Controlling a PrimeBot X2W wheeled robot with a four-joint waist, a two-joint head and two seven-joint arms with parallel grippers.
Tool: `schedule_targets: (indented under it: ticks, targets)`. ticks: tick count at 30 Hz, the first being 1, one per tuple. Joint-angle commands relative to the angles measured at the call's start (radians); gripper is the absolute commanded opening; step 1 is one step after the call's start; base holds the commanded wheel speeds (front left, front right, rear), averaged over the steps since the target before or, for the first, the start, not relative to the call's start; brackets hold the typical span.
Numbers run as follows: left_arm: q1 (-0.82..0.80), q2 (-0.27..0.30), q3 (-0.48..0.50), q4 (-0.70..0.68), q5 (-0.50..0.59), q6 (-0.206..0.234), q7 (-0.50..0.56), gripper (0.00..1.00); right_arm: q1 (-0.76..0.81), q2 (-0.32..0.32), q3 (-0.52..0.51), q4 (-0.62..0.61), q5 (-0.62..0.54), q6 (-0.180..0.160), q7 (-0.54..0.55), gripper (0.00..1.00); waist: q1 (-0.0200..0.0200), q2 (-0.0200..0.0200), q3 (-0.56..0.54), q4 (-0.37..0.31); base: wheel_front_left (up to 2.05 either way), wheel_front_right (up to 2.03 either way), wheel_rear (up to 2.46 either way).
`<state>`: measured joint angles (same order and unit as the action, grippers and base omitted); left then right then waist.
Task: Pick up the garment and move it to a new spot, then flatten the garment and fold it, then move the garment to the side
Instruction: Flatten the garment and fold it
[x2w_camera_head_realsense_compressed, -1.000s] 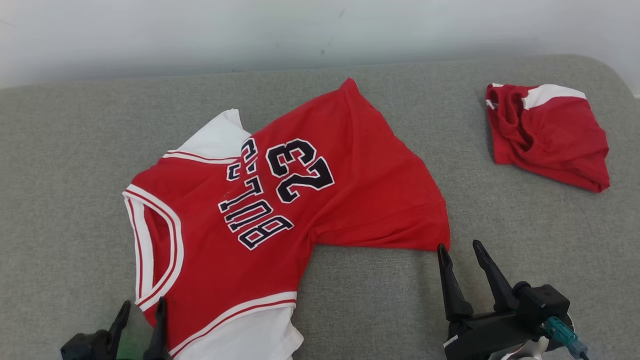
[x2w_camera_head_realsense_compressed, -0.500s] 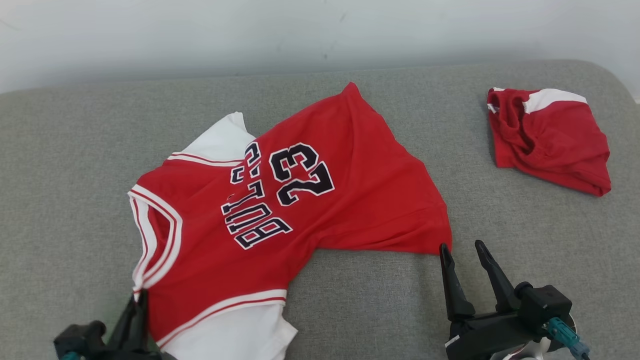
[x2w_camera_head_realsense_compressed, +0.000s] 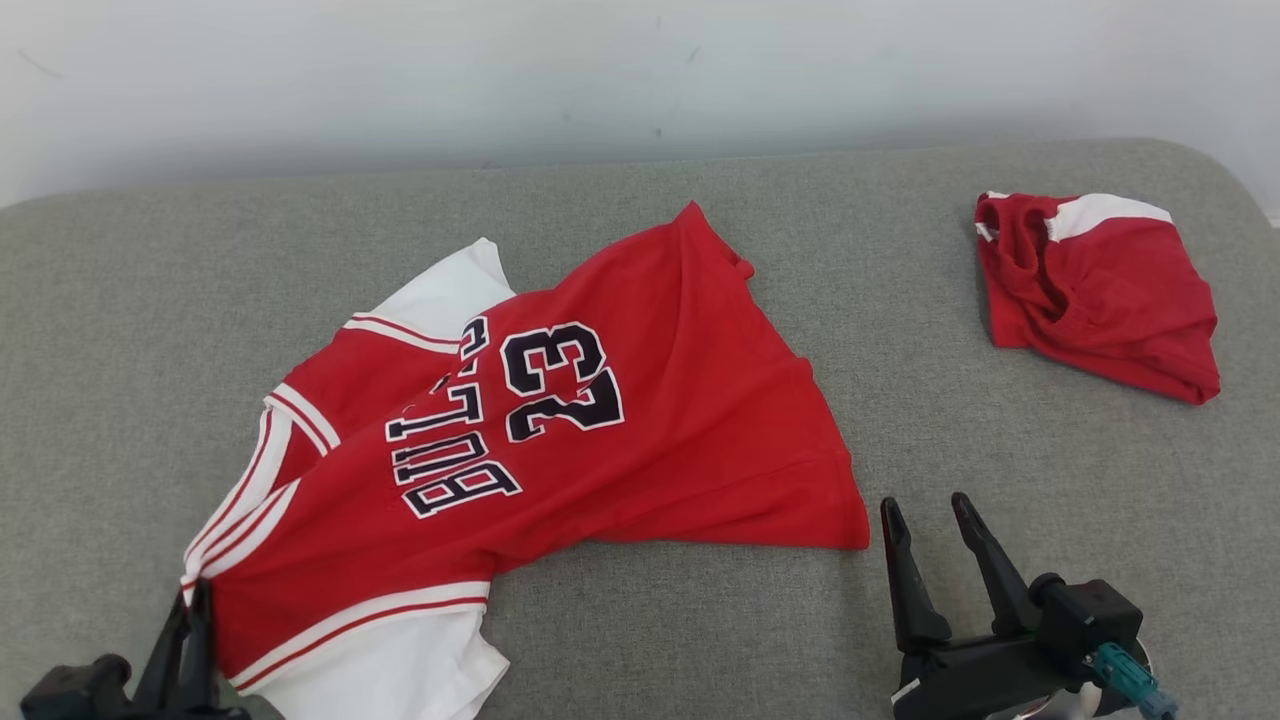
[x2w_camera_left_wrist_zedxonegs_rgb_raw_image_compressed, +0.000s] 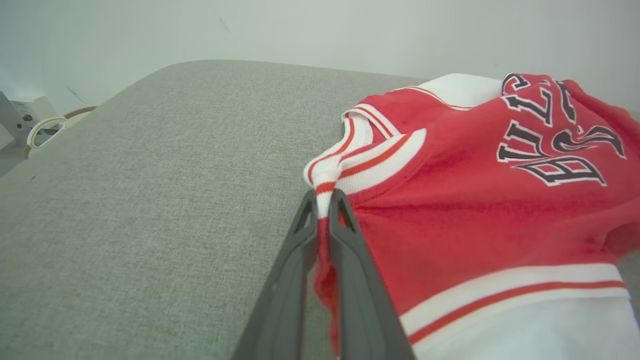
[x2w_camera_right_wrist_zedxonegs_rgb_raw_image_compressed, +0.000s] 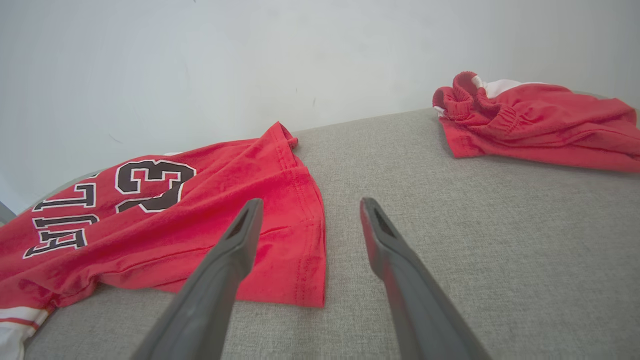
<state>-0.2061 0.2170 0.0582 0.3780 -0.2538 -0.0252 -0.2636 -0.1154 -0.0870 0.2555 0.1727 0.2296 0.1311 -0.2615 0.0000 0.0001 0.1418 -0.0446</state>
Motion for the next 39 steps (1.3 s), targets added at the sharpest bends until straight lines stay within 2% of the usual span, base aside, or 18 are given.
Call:
schedule_targets:
  ticks: [1,2,3,4,13,20,32,39]
  targets:
    - [0.016,0.000,-0.003,0.006,-0.003,-0.003,-0.001,0.00,0.007,0.002,-0.001,0.004,0.005,-0.001,-0.004,1.00,0.0000,-0.0001,-0.001,0.001,0.00,0.00,0.00]
    - [0.020,-0.002,-0.006,0.010,-0.003,-0.003,-0.001,0.17,0.006,0.002,-0.001,0.009,0.005,-0.001,-0.004,1.00,0.0000,-0.0001,-0.002,0.002,0.00,0.00,0.00]
    - [0.021,-0.004,-0.009,0.013,-0.002,-0.001,-0.001,0.87,0.006,0.002,0.000,0.014,0.005,-0.001,-0.004,1.00,0.0000,-0.0001,-0.003,0.003,0.00,0.00,0.00]
    - [0.020,-0.009,-0.009,0.012,-0.005,0.002,-0.001,1.00,0.004,0.001,-0.002,0.018,0.005,-0.001,-0.004,1.00,0.0000,-0.0001,-0.005,0.006,0.00,0.00,0.00]
    - [0.053,-0.075,0.016,-0.145,0.029,0.015,-0.002,1.00,-0.064,-0.026,-0.019,0.107,-0.009,-0.001,0.013,1.00,0.0000,-0.0001,-0.018,0.049,0.00,0.00,0.00]
    - [0.096,-0.124,0.019,-0.244,0.058,0.004,-0.002,1.00,-0.146,-0.045,-0.029,0.220,0.005,-0.001,0.042,1.00,0.0000,-0.0001,-0.029,0.094,0.00,0.00,0.00]
    - [0.101,-0.153,0.003,-0.274,0.076,-0.007,-0.002,1.00,-0.312,-0.085,0.004,0.447,0.030,-0.001,0.126,1.00,0.0000,-0.0001,-0.022,0.149,0.00,0.00,0.00]
    - [0.093,-0.160,-0.007,-0.264,0.078,-0.015,-0.002,1.00,-0.377,-0.101,0.017,0.566,0.052,-0.001,0.107,1.00,0.0000,-0.0001,-0.018,0.181,0.00,0.00,0.00]
